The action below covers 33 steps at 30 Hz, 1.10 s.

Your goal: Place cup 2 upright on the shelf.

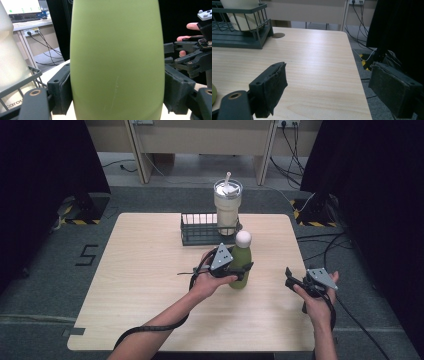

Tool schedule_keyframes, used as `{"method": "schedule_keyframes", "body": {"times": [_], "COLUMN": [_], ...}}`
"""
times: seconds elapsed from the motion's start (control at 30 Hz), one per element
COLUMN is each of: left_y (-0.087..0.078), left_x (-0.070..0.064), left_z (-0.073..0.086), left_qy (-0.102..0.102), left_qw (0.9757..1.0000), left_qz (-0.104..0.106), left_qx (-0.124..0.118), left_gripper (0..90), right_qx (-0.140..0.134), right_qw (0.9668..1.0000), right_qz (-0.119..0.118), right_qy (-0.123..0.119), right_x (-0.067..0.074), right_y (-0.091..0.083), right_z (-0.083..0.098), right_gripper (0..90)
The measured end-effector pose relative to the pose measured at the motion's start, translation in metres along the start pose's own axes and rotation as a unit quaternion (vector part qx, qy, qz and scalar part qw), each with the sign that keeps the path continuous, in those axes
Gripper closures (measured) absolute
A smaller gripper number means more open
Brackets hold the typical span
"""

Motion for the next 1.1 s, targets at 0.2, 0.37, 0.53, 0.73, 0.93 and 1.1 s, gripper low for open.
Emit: {"method": "schedule_keyframes", "body": {"times": [0.2,0.37,0.53,0.73,0.93,1.1], "left_y": [-0.002,-0.007,-0.012,-0.022,-0.031,-0.039], "left_x": [0.000,0.002,0.006,0.013,0.020,0.028], "left_z": [-0.001,-0.006,-0.010,-0.017,-0.022,-0.025], "left_qy": [0.002,0.008,0.007,0.006,0.012,0.014], "left_qw": [1.0000,1.0000,0.9999,0.9998,0.9995,0.9990], "left_qz": [-0.001,-0.005,-0.010,-0.015,-0.026,-0.038], "left_qx": [-0.001,-0.004,-0.006,-0.012,-0.015,-0.016], "left_gripper": [22.7,22.7,22.7,22.7,22.8,22.8], "right_qx": [-0.001,-0.001,0.000,0.000,-0.002,-0.004], "right_qw": [1.0000,1.0000,1.0000,1.0000,1.0000,1.0000], "right_qz": [0.001,0.000,0.001,0.000,-0.001,-0.002], "right_qy": [0.001,0.002,0.002,0.005,0.004,0.006], "right_x": [-0.001,0.000,0.001,0.002,0.002,0.002], "right_y": [0.000,0.000,0.000,0.000,0.000,0.000], "right_z": [0.000,0.000,0.000,-0.001,-0.002,-0.003], "right_gripper": [14.6,14.6,14.6,14.7,14.6,14.7]}}
Point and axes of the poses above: each handheld gripper's, and its own axes: y roughly forward along the jaws, z roughly out of its underside, x roughly to its left, the point moved 10 cm from there along y, roughly forward along the jaws, and after that the axes turned 5 degrees about z, right-handed, at the moved point
